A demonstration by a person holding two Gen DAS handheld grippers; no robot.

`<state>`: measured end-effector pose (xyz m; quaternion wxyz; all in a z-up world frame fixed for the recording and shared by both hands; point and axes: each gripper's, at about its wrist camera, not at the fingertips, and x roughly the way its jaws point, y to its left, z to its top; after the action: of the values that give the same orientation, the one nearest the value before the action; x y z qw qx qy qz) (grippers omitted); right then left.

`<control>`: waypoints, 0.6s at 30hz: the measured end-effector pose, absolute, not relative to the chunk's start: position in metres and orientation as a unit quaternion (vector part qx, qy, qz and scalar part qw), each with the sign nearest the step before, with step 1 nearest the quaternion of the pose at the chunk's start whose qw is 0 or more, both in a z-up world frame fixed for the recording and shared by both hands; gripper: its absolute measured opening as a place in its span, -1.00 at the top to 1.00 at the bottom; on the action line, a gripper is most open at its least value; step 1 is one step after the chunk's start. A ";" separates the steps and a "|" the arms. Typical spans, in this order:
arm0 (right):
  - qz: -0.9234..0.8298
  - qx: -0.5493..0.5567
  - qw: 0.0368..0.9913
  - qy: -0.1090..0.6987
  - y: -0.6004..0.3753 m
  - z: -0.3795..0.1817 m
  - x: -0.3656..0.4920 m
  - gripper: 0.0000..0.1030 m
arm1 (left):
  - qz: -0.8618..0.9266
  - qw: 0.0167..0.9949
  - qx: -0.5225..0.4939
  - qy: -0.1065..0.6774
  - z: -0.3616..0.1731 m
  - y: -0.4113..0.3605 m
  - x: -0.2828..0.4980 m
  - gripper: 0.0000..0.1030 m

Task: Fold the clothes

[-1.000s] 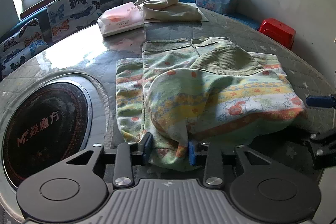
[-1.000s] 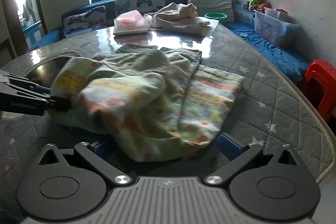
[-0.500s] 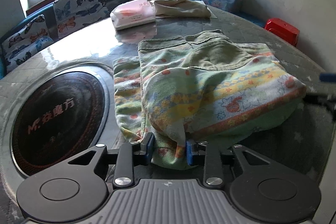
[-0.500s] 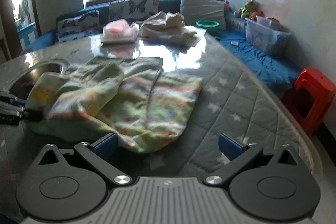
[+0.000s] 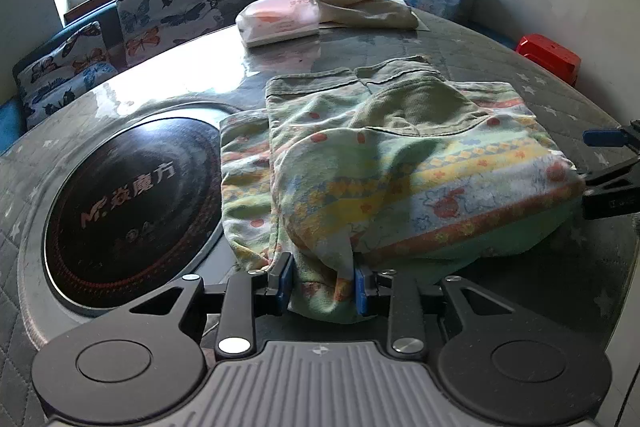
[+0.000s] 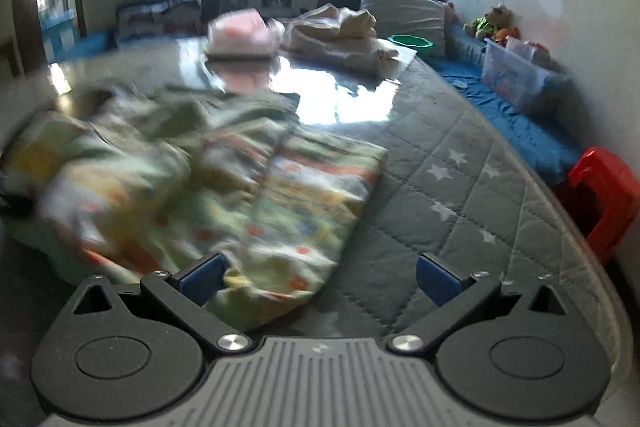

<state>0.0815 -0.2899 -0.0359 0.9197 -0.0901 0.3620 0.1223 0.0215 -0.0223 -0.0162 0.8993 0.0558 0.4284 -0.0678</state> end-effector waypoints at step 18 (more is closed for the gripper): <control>0.219 0.007 0.913 0.344 -0.277 0.007 0.115 -0.81 | -0.103 0.923 0.055 0.367 0.025 -0.016 0.040 0.05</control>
<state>0.1153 -0.2775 0.0072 0.9133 0.0065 0.3435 0.2187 0.0402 -0.0165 0.0251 0.9229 0.0550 0.3669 -0.1029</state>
